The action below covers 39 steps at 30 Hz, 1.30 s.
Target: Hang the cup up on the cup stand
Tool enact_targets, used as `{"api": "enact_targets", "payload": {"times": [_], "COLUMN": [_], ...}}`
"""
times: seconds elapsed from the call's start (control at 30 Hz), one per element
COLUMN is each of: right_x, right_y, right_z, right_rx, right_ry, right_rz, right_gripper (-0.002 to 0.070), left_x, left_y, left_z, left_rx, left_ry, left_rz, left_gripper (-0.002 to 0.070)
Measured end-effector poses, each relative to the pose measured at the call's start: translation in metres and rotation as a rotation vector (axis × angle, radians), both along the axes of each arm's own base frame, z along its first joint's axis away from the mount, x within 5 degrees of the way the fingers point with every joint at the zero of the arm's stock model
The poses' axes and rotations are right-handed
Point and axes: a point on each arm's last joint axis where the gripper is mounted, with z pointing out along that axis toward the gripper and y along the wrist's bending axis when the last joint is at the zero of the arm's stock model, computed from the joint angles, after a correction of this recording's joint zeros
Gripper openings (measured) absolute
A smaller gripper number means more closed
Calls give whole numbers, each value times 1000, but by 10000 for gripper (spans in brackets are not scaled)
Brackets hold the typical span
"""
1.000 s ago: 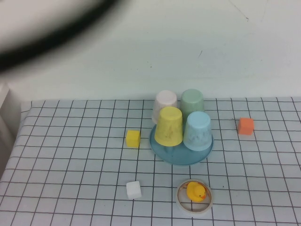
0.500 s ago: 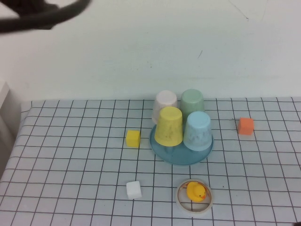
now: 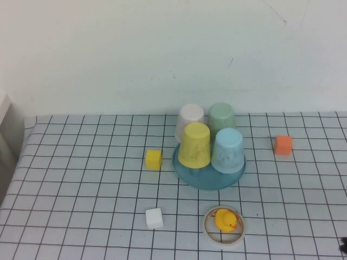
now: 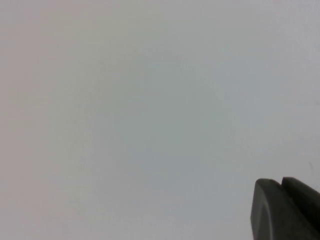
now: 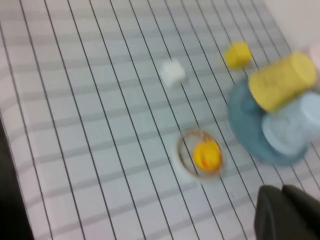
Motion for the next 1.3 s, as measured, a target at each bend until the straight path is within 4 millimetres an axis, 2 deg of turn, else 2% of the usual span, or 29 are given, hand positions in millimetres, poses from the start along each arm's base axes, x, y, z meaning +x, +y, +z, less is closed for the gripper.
{"api": "enact_targets", "payload": {"times": [0.33, 0.5, 0.7, 0.83, 0.9, 1.07, 1.3], "right_x": [2, 0, -2, -3, -4, -4, -4], "right_y": [11, 9, 6, 4, 3, 3, 3], "right_z": [-51, -63, -74, -78, -81, -81, -81], "right_rx": [95, 71, 27, -2, -19, -19, -19], "right_ry": [-28, -8, 28, 52, 65, 65, 65], "right_rz": [45, 45, 42, 40, 38, 38, 38], "right_gripper": [-1, -1, -1, -1, -1, -1, -1], "left_x": [-32, -41, -49, -43, -36, -23, -14], "left_y": [17, 18, 21, 21, 19, 10, 3], "left_z": [-38, -63, -81, -92, -106, -139, -184], "left_rx": [-104, -169, -235, -304, -328, -253, -153], "left_ry": [-336, -490, -584, -498, -352, -122, 78], "left_rz": [7, -10, -26, -34, -44, -53, -52], "left_gripper": [-1, -1, -1, -1, -1, -1, -1]}}
